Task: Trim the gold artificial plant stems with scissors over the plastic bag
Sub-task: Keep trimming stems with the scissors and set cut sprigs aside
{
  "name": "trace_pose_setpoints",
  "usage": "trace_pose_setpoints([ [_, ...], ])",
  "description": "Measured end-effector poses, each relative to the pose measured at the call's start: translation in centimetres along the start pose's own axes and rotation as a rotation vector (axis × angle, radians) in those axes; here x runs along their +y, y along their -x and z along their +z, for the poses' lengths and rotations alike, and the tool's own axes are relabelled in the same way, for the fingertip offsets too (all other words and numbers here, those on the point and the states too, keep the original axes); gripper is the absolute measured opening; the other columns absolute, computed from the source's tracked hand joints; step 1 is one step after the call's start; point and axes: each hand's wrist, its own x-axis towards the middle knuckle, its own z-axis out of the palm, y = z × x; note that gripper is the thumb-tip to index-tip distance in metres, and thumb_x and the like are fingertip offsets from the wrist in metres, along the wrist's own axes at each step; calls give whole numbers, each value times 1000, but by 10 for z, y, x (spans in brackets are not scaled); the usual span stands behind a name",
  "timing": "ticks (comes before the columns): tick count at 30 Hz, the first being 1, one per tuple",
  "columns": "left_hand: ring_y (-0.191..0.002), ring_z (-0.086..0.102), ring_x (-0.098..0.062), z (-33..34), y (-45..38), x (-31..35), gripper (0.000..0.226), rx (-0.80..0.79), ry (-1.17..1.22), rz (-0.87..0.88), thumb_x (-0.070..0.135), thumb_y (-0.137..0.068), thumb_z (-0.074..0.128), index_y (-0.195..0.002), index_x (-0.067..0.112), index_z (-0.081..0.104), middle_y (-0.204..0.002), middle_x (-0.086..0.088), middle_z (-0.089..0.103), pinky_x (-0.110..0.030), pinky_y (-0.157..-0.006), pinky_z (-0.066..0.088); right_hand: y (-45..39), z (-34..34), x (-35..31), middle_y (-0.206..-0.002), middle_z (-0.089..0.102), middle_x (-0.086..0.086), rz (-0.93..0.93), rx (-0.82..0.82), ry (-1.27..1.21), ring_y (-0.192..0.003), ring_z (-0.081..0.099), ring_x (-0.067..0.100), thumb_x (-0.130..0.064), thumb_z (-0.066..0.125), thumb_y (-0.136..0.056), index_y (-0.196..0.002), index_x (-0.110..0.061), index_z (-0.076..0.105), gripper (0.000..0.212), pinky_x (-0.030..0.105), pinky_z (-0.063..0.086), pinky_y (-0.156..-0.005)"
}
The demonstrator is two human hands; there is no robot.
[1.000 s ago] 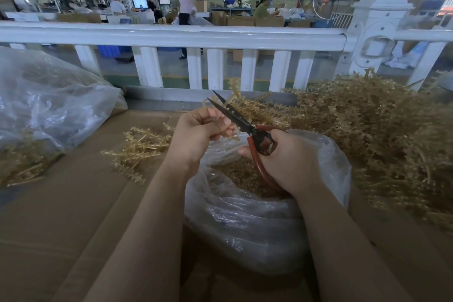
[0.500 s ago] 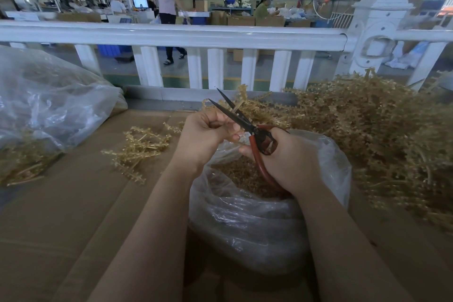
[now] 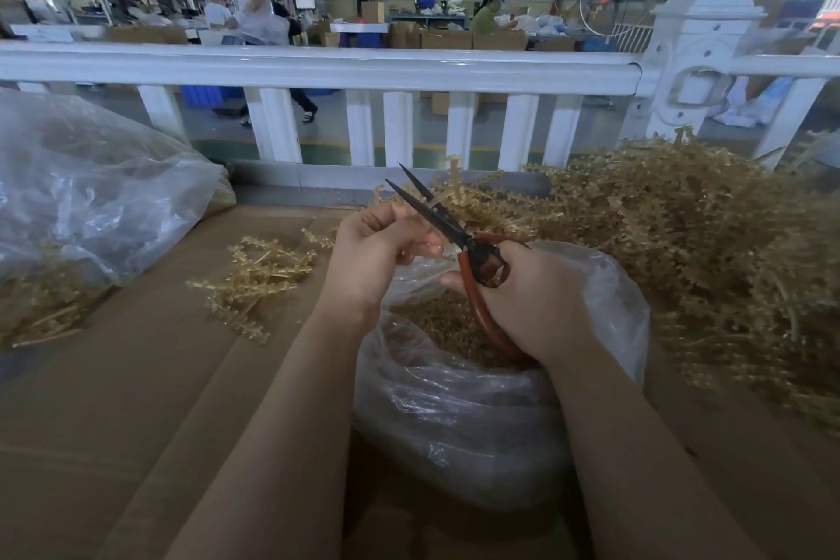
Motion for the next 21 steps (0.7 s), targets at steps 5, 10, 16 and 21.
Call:
trace_pose_setpoints([
  [5, -63, 61, -15, -1, 0, -1, 27, -3, 15, -3, 4, -91, 57, -71, 16, 71, -67, -6, 69, -29, -65, 41, -1, 1, -1, -74, 63, -17, 10, -37, -44, -72, 60, -2, -89, 49, -65, -92, -32, 65, 65, 18, 47, -62],
  [10, -64, 60, -15, -3, -2, -3, 23, -17, 13, -26, 4, -91, 55, -74, 12, 68, -67, -3, 69, -30, -67, 40, 0, 1, -1, -68, 60, -17, 4, -25, -30, -66, 57, -3, -91, 47, -64, -81, -31, 60, 64, 16, 37, -56],
  [16, -65, 62, -14, -3, -2, -3, 24, -53, -62, 22, 1, -90, 59, -72, 12, 71, -68, -5, 70, -28, -68, 44, 1, -2, -1, -76, 55, -26, -58, 48, 25, -72, 51, -7, -90, 48, -69, -100, -37, 61, 63, 9, 35, -62],
  [21, -68, 65, -15, -4, -2, -5, 20, -60, -84, 37, 8, -87, 67, -72, 18, 75, -70, -6, 72, -38, -79, 47, 1, -4, -3, -71, 57, -22, -75, 76, 44, -69, 52, -2, -94, 43, -68, -93, -36, 59, 66, 12, 38, -60],
])
